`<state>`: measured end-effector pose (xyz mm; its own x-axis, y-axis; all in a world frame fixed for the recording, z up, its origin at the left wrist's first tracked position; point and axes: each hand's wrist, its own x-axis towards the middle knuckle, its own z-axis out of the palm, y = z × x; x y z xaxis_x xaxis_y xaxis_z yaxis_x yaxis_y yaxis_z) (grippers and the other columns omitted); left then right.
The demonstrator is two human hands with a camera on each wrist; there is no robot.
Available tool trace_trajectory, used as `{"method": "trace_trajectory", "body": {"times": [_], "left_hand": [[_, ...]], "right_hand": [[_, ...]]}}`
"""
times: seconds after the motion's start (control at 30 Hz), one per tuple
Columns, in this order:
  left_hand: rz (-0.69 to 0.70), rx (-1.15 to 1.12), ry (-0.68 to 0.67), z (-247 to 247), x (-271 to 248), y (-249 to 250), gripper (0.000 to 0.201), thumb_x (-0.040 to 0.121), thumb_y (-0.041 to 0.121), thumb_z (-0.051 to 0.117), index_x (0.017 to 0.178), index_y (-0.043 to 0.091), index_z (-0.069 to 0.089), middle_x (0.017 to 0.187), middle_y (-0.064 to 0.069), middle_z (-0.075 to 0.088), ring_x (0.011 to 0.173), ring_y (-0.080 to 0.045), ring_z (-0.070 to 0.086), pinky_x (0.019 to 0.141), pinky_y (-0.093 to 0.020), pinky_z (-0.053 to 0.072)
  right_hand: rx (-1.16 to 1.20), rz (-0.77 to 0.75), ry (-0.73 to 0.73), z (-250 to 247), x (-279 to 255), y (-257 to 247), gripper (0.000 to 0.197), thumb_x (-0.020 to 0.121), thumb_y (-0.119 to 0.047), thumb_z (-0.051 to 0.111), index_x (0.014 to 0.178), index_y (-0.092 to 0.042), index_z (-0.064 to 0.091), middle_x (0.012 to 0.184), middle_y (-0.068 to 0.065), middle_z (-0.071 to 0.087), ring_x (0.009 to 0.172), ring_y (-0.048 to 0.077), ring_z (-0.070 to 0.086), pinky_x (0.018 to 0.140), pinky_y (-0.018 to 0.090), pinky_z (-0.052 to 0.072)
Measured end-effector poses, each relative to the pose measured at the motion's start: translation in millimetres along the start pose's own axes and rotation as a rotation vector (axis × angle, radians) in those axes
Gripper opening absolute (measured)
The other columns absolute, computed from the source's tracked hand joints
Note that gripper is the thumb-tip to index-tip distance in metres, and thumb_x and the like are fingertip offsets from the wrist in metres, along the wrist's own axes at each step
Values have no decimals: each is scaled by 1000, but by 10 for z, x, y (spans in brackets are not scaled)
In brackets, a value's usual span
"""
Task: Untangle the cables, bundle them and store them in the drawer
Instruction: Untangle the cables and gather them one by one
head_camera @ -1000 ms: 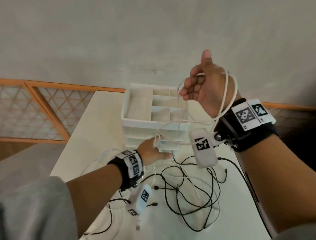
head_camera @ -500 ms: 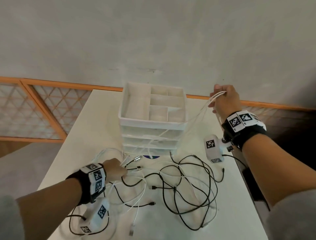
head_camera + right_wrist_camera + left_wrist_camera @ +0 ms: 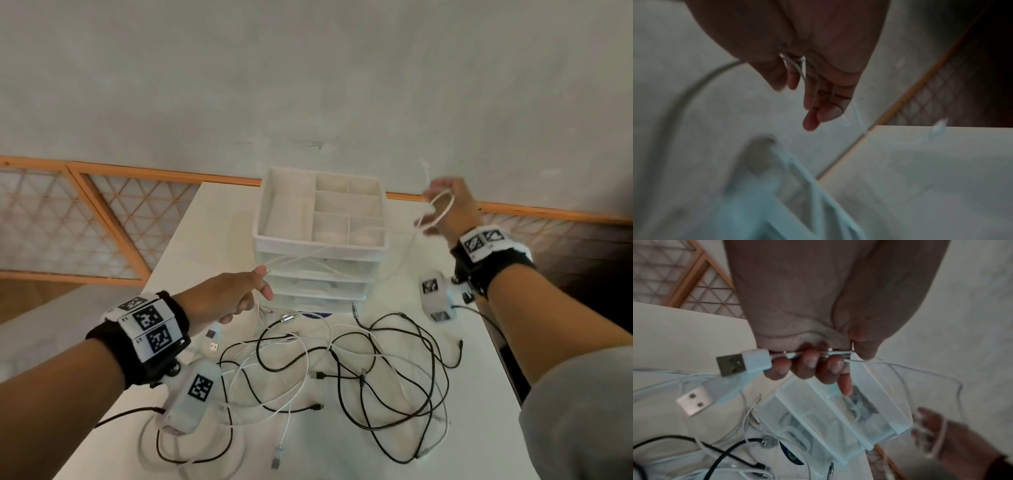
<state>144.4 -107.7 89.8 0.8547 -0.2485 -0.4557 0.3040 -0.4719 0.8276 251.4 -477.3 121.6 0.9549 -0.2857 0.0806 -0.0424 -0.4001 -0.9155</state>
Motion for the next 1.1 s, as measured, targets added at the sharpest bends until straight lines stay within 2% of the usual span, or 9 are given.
{"method": "trace_trajectory", "body": {"times": [0.13, 0.3, 0.43, 0.6, 0.67, 0.73, 0.8, 1.0, 1.1], "left_hand": [[58, -58, 17, -37, -65, -71, 47, 102, 44, 38, 99, 9, 68, 60, 4, 35, 59, -12, 28, 59, -29, 25], [148, 9, 34, 130, -137, 27, 33, 102, 26, 45, 91, 10, 71, 53, 13, 47, 54, -8, 36, 52, -20, 26], [343, 114, -16, 423, -245, 201, 28, 101, 21, 48, 95, 3, 69, 52, 11, 47, 42, 0, 38, 45, -9, 29], [266, 159, -91, 408, -330, -134, 23, 97, 17, 55, 91, 3, 72, 55, 10, 57, 46, 3, 47, 53, -12, 35], [124, 247, -150, 394, -345, -409, 22, 95, 10, 52, 86, 4, 72, 59, 14, 65, 47, 3, 49, 54, -16, 38], [12, 289, -123, 416, -340, -698, 25, 92, 5, 49, 73, 8, 65, 74, 9, 72, 47, 3, 50, 55, -19, 41], [-80, 219, -34, 435, -332, -931, 26, 92, 2, 48, 70, 8, 60, 75, 1, 69, 51, -2, 53, 56, -23, 44], [-210, -96, 82, 507, -378, -1048, 27, 91, -6, 36, 89, 0, 62, 69, -8, 54, 56, -15, 50, 54, -27, 46], [-208, -224, 105, 516, -378, -950, 19, 95, 4, 45, 98, -4, 63, 61, -8, 46, 51, -21, 50, 58, -33, 49]], "right_hand": [[-455, 341, -302, -33, -439, 555, 67, 90, 0, 58, 140, -38, 38, 86, 9, 71, 65, 25, 67, 55, 34, 54], [-261, 26, -175, 133, -1111, 320, 53, 74, -18, 62, 122, -39, 60, 58, -1, 62, 60, 15, 58, 65, 32, 51], [-303, -92, -635, 725, -1917, 26, 33, 83, -34, 74, 113, -38, 62, 51, -6, 54, 47, 3, 49, 54, 13, 37], [-630, 78, -455, 814, -1854, 449, 26, 86, -33, 66, 66, -18, 60, 65, -3, 59, 75, 22, 60, 61, 24, 38], [-566, 100, -272, 783, -1838, 565, 10, 84, -27, 69, 93, -24, 71, 87, -6, 69, 87, 20, 64, 76, 21, 40], [-564, 43, -267, 889, -1963, 664, 55, 83, -23, 70, 134, -28, 51, 111, -9, 63, 94, 19, 62, 88, 24, 41], [-539, 10, -270, 1050, -2219, 722, 71, 83, -19, 69, 143, -29, 33, 112, -8, 56, 92, 16, 57, 87, 32, 48], [-800, -182, -859, 1544, -2973, 1101, 50, 88, -10, 51, 128, -39, 55, 124, -6, 49, 101, 25, 61, 88, 35, 51], [-847, -168, -826, 1676, -2980, 1126, 39, 89, -11, 54, 121, -34, 57, 122, -3, 46, 93, 27, 62, 79, 34, 51]]}}
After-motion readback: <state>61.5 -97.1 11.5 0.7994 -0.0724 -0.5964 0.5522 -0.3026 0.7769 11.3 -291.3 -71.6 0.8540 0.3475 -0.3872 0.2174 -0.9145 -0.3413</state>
